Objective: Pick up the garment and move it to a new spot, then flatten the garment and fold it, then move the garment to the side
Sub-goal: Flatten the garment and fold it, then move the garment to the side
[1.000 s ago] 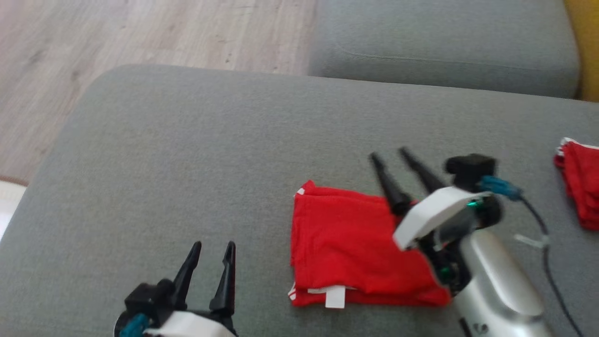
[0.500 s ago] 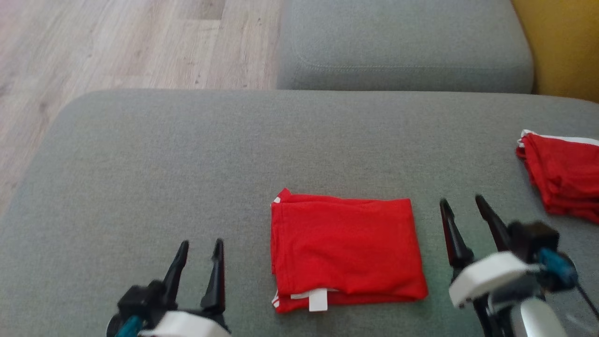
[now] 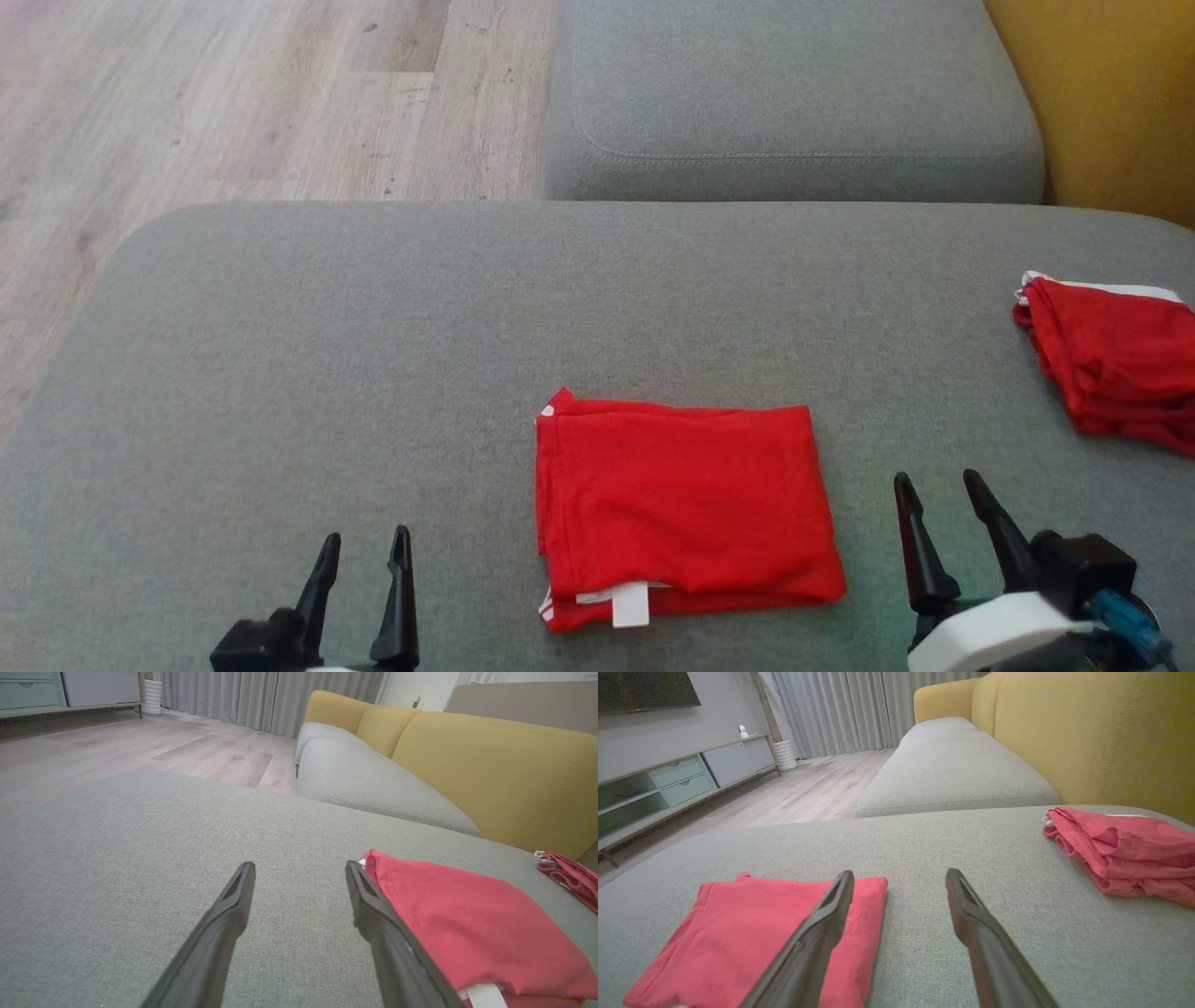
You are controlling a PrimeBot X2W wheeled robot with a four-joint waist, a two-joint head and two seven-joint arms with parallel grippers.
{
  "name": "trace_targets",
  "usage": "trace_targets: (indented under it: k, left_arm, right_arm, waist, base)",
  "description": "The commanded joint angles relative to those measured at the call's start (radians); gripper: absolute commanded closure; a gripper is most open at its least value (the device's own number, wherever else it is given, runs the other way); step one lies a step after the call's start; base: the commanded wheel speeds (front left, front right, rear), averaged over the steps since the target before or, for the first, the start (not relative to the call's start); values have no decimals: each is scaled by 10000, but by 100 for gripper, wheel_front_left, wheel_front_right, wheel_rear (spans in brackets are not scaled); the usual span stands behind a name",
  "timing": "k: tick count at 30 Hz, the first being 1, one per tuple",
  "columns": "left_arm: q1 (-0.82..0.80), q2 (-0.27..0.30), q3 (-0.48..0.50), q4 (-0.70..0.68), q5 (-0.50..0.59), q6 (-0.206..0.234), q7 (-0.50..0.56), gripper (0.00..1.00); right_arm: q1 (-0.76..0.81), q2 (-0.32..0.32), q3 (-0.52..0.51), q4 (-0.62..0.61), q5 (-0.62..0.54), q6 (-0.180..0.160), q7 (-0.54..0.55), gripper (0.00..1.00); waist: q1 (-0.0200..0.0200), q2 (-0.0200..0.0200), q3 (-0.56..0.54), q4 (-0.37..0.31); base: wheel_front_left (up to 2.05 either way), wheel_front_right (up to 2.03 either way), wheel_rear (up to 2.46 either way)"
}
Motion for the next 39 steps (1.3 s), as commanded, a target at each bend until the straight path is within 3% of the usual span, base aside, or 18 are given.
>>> trace_targets:
  k: [1,16,28,33,34,35,37,38,39]
  left_arm:
    - [-300,161,476,-219,129,-2,-110,0]
    - [-430,127,420,-167,179,4,-90,0]
    - [-717,-59,358,-48,184,-82,-85,0]
    - [-873,-239,401,64,208,-154,-100,0]
    - [-893,-267,418,93,222,-174,-104,0]
    - [-909,-297,437,121,237,-189,-107,0]
    - [-937,-349,470,164,273,-211,-112,0]
    - [-949,-371,490,177,291,-221,-114,0]
    - [-961,-388,501,180,315,-234,-116,0]
  right_arm:
    - [-309,-51,187,-249,29,71,-147,0]
    - [-692,-51,133,-137,-7,71,389,0]
    - [-2489,-51,-163,1560,-296,71,4038,0]
    - [-2931,-51,-227,2169,-296,71,4938,0]
    - [-3003,-51,-177,2245,-221,71,5040,26]
    - [-3060,-51,-110,2323,-102,71,5147,59]
    - [-3169,-51,-61,2432,79,71,5249,83]
    - [-3229,-51,-43,2461,91,71,5245,100]
    - [-3290,-51,-12,2476,122,71,5211,100]
  waist:
    - [1,0,-4,9]
    - [1,0,184,357]
    - [1,0,866,1338]
    - [1,0,1316,1723]
    - [1,0,1375,1760]
    - [1,0,1427,1787]
    - [1,0,1514,1800]
    - [1,0,1559,1787]
    - [1,0,1594,1761]
  base:
    - [0,0,0]
    - [0,0,0]
    - [0,0,0]
    - [0,0,0]
    - [0,0,0]
    - [0,0,0]
    - [0,0,0]
    - [0,0,0]
    - [0,0,0]
